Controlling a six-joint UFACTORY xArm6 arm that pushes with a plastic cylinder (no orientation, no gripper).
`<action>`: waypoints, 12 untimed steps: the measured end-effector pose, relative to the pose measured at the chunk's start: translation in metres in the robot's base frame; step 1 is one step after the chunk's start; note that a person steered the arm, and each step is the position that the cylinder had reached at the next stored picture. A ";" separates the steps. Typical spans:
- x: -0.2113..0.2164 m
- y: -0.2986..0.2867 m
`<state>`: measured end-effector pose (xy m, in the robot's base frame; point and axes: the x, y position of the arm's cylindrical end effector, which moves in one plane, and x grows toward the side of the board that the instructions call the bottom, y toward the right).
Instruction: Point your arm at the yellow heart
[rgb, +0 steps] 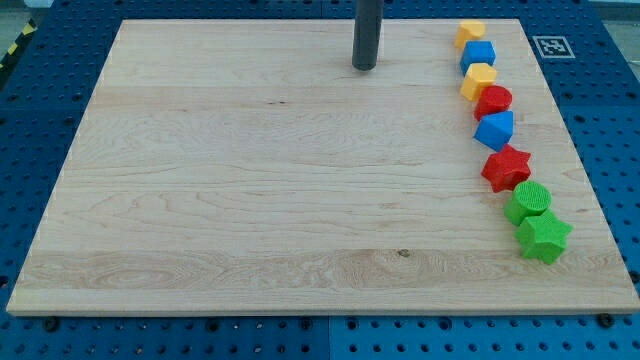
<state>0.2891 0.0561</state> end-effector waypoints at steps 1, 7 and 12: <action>0.000 0.000; -0.097 0.077; -0.029 0.198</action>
<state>0.2601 0.2541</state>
